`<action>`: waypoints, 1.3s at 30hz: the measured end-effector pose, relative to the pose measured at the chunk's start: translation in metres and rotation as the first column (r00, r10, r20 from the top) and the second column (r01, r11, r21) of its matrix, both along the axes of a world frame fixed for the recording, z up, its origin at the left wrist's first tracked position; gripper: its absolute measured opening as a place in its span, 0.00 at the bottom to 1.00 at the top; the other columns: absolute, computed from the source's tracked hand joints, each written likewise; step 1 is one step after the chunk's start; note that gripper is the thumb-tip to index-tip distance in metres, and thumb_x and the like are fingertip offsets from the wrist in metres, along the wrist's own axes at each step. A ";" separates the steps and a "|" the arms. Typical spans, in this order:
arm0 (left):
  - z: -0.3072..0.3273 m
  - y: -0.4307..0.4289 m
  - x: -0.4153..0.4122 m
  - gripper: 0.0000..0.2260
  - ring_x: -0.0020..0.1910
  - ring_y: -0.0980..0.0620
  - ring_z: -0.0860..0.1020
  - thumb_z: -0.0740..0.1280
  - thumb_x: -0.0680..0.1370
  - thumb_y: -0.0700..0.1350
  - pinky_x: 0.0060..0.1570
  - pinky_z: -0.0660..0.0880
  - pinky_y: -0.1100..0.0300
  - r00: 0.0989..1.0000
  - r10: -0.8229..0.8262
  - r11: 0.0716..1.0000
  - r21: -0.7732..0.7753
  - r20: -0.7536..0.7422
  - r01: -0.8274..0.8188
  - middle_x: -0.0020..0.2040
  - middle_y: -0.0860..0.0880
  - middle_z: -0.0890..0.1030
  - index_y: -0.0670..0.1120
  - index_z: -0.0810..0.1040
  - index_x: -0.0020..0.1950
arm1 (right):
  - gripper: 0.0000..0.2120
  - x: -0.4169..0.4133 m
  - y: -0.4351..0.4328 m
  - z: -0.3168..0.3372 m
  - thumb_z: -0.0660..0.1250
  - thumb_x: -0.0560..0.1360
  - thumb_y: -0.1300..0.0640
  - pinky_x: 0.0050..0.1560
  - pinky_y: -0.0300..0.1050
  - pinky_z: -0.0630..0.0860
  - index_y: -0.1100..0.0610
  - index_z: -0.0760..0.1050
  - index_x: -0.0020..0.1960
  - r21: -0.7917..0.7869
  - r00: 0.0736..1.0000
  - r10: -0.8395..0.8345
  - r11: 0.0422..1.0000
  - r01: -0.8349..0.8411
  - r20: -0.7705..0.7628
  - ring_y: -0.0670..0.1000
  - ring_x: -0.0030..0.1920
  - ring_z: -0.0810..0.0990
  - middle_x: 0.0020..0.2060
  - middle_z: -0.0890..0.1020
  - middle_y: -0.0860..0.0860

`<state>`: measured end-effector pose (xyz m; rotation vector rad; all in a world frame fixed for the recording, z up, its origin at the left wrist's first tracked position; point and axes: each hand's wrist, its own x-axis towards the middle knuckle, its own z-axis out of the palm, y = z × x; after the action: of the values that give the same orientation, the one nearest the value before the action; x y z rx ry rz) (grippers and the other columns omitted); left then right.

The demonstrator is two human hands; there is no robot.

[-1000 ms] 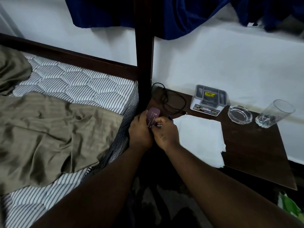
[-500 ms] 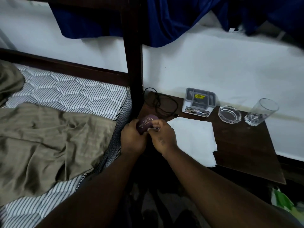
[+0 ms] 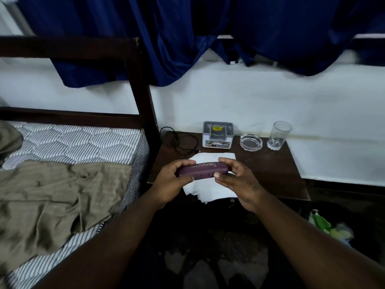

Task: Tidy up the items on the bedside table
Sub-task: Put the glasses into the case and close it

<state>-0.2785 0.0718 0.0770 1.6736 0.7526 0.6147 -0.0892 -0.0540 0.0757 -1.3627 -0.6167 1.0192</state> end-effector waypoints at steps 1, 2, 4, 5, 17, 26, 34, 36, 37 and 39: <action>0.003 -0.006 0.005 0.20 0.55 0.55 0.81 0.73 0.70 0.38 0.55 0.77 0.65 0.999 -0.035 0.999 0.005 -0.001 0.035 0.60 0.47 0.84 0.46 0.82 0.62 | 0.26 0.004 -0.010 0.002 0.75 0.70 0.70 0.66 0.59 0.76 0.58 0.75 0.65 0.018 1.000 -0.013 1.000 0.013 -0.026 0.53 0.57 0.82 0.55 0.84 0.55; 0.005 -0.012 0.010 0.19 0.54 0.56 0.81 0.74 0.71 0.37 0.55 0.77 0.66 0.998 -0.064 0.998 0.013 0.001 0.064 0.59 0.47 0.84 0.46 0.82 0.62 | 0.25 0.006 -0.019 0.004 0.76 0.69 0.70 0.67 0.60 0.75 0.57 0.76 0.64 0.041 0.999 -0.020 0.999 0.022 -0.043 0.53 0.57 0.82 0.53 0.85 0.54; 0.009 -0.025 0.021 0.19 0.52 0.57 0.82 0.78 0.72 0.37 0.55 0.78 0.65 0.995 -0.101 0.994 0.038 0.002 0.101 0.57 0.48 0.84 0.46 0.81 0.62 | 0.24 0.010 -0.034 0.009 0.75 0.69 0.70 0.67 0.59 0.76 0.57 0.76 0.63 0.079 0.997 -0.030 0.996 0.036 -0.077 0.52 0.56 0.83 0.52 0.85 0.54; 0.011 -0.031 0.026 0.20 0.51 0.58 0.82 0.79 0.72 0.38 0.55 0.78 0.64 0.994 -0.112 0.992 0.053 0.006 0.112 0.56 0.49 0.85 0.45 0.81 0.62 | 0.24 0.011 -0.042 0.012 0.75 0.70 0.71 0.66 0.59 0.76 0.57 0.75 0.63 0.097 0.995 -0.036 0.994 0.045 -0.095 0.52 0.56 0.83 0.54 0.84 0.55; 0.043 -0.071 0.057 0.17 0.54 0.58 0.83 0.78 0.72 0.49 0.57 0.80 0.56 0.985 -0.164 0.829 0.534 -0.053 0.167 0.55 0.54 0.85 0.50 0.85 0.60 | 0.21 0.017 -0.091 0.034 0.73 0.72 0.69 0.62 0.54 0.80 0.60 0.75 0.64 0.206 0.977 -0.119 0.966 0.156 -0.179 0.53 0.56 0.83 0.53 0.83 0.55; 0.071 -0.071 0.064 0.16 0.38 0.42 0.84 0.59 0.80 0.52 0.28 0.77 0.53 0.927 -0.053 -0.081 0.927 -0.371 0.366 0.41 0.47 0.85 0.44 0.81 0.55 | 0.22 0.013 -0.098 0.036 0.75 0.68 0.67 0.60 0.51 0.81 0.59 0.77 0.61 0.243 0.961 -0.138 0.950 0.196 -0.238 0.53 0.54 0.84 0.51 0.85 0.55; 0.078 -0.063 0.066 0.15 0.36 0.40 0.83 0.59 0.81 0.50 0.27 0.78 0.50 0.916 -0.071 -0.143 0.912 -0.396 0.383 0.43 0.44 0.84 0.42 0.79 0.56 | 0.22 0.012 -0.097 0.036 0.70 0.74 0.71 0.57 0.46 0.82 0.64 0.74 0.66 0.269 0.945 -0.137 0.938 0.220 -0.296 0.54 0.57 0.82 0.54 0.82 0.57; 0.081 -0.063 0.064 0.18 0.46 0.42 0.84 0.58 0.81 0.53 0.35 0.81 0.50 0.908 -0.076 -0.009 0.910 -0.413 0.413 0.51 0.47 0.85 0.45 0.78 0.62 | 0.23 0.012 -0.097 0.035 0.69 0.74 0.71 0.55 0.45 0.82 0.64 0.73 0.67 0.274 0.944 -0.131 0.937 0.218 -0.304 0.54 0.57 0.82 0.54 0.82 0.57; 0.084 -0.063 0.062 0.19 0.52 0.45 0.83 0.59 0.81 0.55 0.43 0.81 0.51 0.902 -0.093 0.084 0.899 -0.422 0.429 0.56 0.49 0.84 0.48 0.77 0.66 | 0.24 0.013 -0.098 0.035 0.70 0.73 0.71 0.55 0.44 0.82 0.63 0.73 0.68 0.278 0.942 -0.124 0.936 0.215 -0.311 0.54 0.58 0.82 0.55 0.82 0.57; 0.086 -0.064 0.056 0.22 0.61 0.54 0.79 0.65 0.80 0.58 0.57 0.78 0.57 0.906 -0.186 0.307 0.853 -0.381 0.422 0.63 0.53 0.81 0.51 0.75 0.71 | 0.27 0.016 -0.099 0.035 0.70 0.72 0.70 0.56 0.45 0.82 0.63 0.72 0.70 0.294 0.942 -0.103 0.934 0.202 -0.321 0.54 0.59 0.82 0.57 0.82 0.58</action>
<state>-0.2223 0.0083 0.1631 2.9287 0.1080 0.6162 -0.0735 -0.1529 0.1108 -0.9278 -0.4175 0.9272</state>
